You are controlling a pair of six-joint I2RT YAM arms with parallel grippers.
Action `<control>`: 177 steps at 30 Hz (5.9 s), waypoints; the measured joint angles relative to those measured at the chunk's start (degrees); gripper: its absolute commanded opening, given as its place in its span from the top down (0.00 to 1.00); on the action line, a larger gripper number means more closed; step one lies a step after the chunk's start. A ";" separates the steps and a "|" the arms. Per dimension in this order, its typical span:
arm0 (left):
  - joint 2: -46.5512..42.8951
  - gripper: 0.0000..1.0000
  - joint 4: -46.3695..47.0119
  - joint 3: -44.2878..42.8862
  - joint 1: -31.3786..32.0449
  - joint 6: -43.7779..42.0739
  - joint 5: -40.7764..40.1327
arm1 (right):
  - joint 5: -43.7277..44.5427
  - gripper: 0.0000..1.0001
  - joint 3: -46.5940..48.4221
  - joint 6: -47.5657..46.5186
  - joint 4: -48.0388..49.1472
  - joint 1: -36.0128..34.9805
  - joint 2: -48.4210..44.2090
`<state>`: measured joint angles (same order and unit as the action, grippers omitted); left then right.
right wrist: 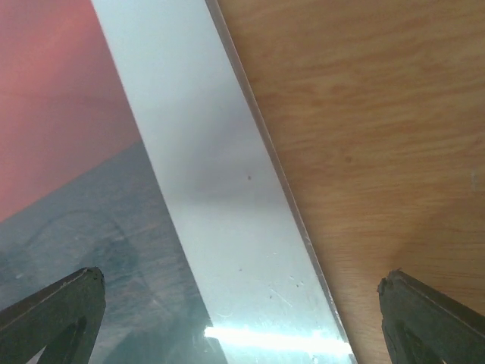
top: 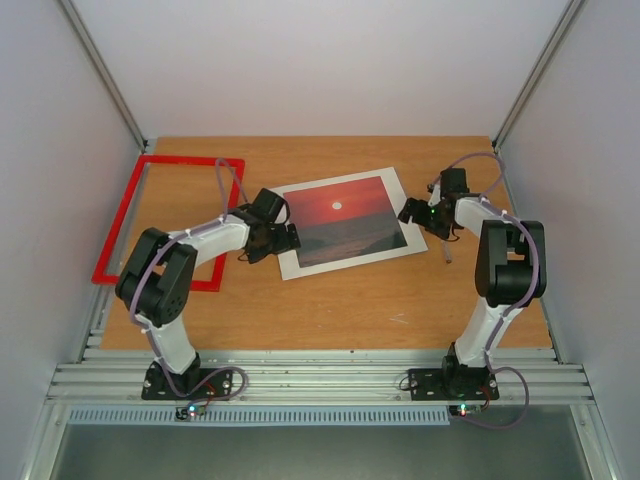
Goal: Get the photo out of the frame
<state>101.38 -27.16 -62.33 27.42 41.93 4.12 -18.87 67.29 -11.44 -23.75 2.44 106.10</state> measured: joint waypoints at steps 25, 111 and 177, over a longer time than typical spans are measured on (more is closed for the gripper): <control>3.52 0.02 3.48 -1.75 0.35 -2.91 5.60 | -5.40 0.02 -10.21 3.28 0.76 -0.39 -6.38; -7.98 0.01 7.69 5.86 31.54 -21.79 -9.64 | -3.37 0.02 -28.72 6.29 -7.85 -8.28 -27.17; 2.93 0.01 13.79 4.46 32.52 -25.35 -15.39 | -2.99 0.02 -27.96 6.40 -11.87 -9.53 -30.12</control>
<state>104.31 -13.37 -57.87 59.94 16.58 -11.27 -21.87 39.33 -5.04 -35.62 -7.09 75.99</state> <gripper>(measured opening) 0.994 0.985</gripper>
